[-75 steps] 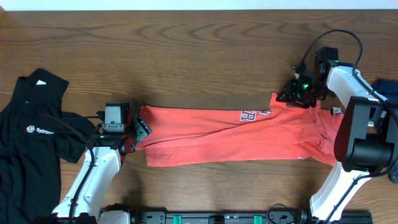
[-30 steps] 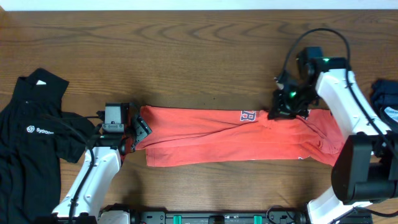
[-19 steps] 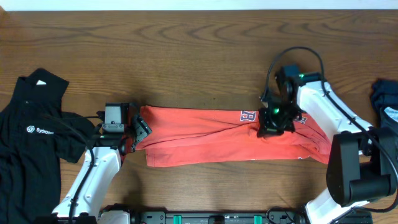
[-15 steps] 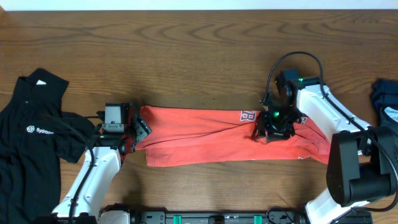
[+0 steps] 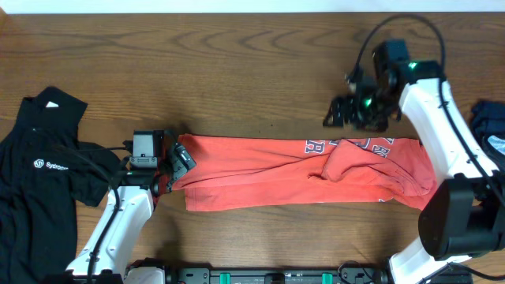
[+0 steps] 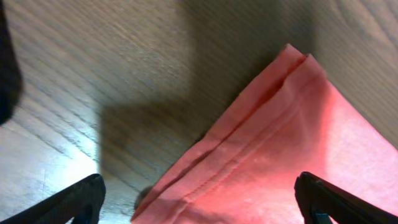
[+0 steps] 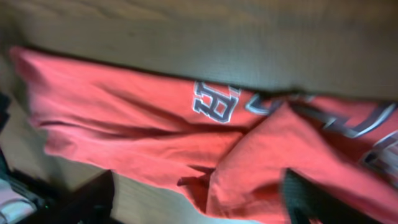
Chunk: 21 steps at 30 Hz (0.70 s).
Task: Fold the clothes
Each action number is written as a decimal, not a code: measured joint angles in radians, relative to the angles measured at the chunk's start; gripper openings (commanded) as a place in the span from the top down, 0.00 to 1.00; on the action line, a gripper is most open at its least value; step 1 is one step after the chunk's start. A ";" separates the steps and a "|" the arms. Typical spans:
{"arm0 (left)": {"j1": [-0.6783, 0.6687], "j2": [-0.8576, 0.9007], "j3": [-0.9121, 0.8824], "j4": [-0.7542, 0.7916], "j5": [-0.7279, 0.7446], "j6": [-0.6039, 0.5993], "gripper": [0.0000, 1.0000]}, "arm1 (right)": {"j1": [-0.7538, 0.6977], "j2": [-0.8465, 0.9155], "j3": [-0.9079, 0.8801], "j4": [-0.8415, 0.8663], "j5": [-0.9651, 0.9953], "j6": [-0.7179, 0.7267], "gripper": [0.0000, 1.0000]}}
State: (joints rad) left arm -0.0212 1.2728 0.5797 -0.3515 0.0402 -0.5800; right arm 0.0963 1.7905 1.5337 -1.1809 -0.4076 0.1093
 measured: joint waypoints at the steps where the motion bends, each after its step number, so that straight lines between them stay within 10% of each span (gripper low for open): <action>1: 0.000 0.000 0.000 0.003 0.008 0.001 0.02 | 0.000 0.000 0.033 -0.016 0.000 -0.010 0.01; 21: 0.008 0.161 0.015 0.124 0.378 0.095 0.02 | -0.069 -0.002 0.185 -0.223 0.000 -0.119 0.01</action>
State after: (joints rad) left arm -0.0128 1.4342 0.5949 -0.2272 0.4187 -0.4850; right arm 0.0277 1.7882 1.7187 -1.4036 -0.4080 -0.0101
